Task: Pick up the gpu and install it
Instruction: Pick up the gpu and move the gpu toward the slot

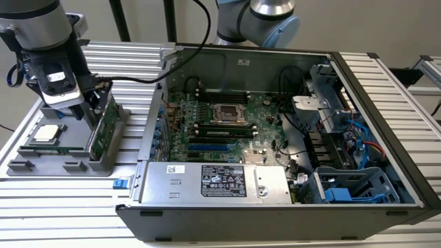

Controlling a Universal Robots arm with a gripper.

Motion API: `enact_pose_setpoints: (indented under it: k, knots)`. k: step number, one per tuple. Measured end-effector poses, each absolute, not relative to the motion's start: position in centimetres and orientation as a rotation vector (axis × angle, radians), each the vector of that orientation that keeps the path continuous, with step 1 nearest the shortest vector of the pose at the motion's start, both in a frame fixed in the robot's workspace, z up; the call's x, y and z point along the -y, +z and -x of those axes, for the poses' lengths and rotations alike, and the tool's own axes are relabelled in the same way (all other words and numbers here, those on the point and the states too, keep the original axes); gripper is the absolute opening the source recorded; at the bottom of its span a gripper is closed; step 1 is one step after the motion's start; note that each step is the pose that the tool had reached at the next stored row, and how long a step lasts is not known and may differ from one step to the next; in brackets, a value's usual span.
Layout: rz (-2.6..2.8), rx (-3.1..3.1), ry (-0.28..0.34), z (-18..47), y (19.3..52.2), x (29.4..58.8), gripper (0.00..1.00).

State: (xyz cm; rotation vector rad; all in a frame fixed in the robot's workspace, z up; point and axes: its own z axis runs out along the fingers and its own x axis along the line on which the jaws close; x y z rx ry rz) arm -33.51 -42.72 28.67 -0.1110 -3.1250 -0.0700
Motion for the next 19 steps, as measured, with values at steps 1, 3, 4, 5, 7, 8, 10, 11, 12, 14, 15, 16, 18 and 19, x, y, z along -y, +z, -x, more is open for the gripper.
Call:
enact_pose_setpoints:
  k: [1,3,4,5,7,8,10,11,12,14,15,16,18,19]
  knots:
    - [0.112,3.125,-0.07,33.5,28.6,42.7,1.0]
    - [0.115,3.125,-0.07,33.5,28.4,42.7,1.0]
    - [0.117,3.125,-0.07,33.5,28.3,42.7,1.0]
    - [0.118,3.125,-0.07,33.5,28.2,42.7,1.0]
    - [0.121,3.125,-0.07,33.5,28.0,42.7,1.0]
    - [0.123,3.125,-0.07,33.5,27.9,42.7,1.0]
    - [0.126,3.125,-0.07,33.5,27.7,42.7,1.0]
    - [0.127,3.125,-0.07,33.5,27.7,42.7,1.0]
    - [0.128,3.125,-0.07,33.5,27.6,42.7,1.0]
    - [0.131,3.125,-0.07,33.5,27.4,42.7,1.0]
    - [0.132,3.125,-0.07,33.5,27.3,42.7,1.0]
    - [0.134,3.125,-0.07,33.5,27.2,42.7,1.0]
    - [0.136,3.124,-0.07,33.5,27.0,42.7,1.0]
    - [0.138,3.124,-0.07,33.5,26.9,42.7,1.0]
